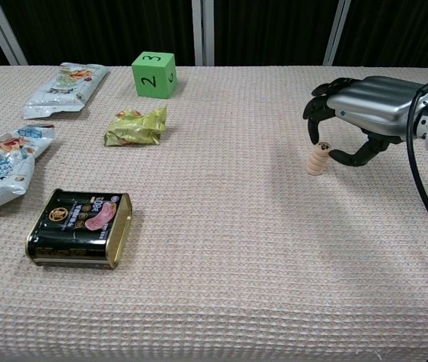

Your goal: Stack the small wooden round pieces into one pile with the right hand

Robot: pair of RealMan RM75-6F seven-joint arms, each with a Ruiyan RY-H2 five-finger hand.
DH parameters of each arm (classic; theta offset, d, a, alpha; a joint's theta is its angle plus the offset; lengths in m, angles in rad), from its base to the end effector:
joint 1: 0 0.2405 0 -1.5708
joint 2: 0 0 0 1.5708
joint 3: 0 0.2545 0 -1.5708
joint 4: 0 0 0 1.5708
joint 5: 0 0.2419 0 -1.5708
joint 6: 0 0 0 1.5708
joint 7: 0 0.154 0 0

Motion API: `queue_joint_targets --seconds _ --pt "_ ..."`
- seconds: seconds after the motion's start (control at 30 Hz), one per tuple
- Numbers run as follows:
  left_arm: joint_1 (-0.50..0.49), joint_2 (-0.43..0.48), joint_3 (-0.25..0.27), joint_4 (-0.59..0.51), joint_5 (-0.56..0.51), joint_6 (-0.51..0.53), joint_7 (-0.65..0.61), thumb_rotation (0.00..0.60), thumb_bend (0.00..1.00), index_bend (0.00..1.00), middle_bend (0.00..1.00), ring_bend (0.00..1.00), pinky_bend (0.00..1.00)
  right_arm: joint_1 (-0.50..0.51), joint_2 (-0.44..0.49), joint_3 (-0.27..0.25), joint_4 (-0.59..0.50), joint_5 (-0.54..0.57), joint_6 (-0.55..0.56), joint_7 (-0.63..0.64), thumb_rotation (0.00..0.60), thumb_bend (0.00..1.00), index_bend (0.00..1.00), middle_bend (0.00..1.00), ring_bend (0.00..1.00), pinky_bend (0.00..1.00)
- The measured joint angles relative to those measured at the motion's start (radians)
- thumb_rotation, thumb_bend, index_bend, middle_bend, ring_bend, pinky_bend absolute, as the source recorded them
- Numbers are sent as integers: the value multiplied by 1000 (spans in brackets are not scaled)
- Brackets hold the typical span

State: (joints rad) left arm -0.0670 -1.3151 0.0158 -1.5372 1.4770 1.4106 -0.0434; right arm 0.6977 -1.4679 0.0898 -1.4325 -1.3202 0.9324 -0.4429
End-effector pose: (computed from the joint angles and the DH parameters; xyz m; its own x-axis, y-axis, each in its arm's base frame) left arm -0.3259 0.1693 0.0513 0.2359 0.1547 0.9594 0.9691 0.0358 -0.2441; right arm -0.1815 -0.3460 -0.0380 0.7092 -0.1419 0.6906 -0.6476 -0.5182 0.5586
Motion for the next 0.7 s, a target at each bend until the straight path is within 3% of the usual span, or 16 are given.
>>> queue_joint_targets --seconds 0.3,0.47,0.7 --pt "5 5 -3 6 2 12 -12 600 146 296 211 156 192 -46 44 7 -44 4 92 8 600 376 214 175 0 5" --pt "8 12 -13 10 7 36 1 600 146 296 211 156 192 -144 132 -1 -125 15 216 40 600 378 120 173 0 124" --pt "19 45 -33 -13 14 94 50 600 146 295 211 156 191 -341 268 -54 -220 -11 437 150 600 385 67 129 0 97"
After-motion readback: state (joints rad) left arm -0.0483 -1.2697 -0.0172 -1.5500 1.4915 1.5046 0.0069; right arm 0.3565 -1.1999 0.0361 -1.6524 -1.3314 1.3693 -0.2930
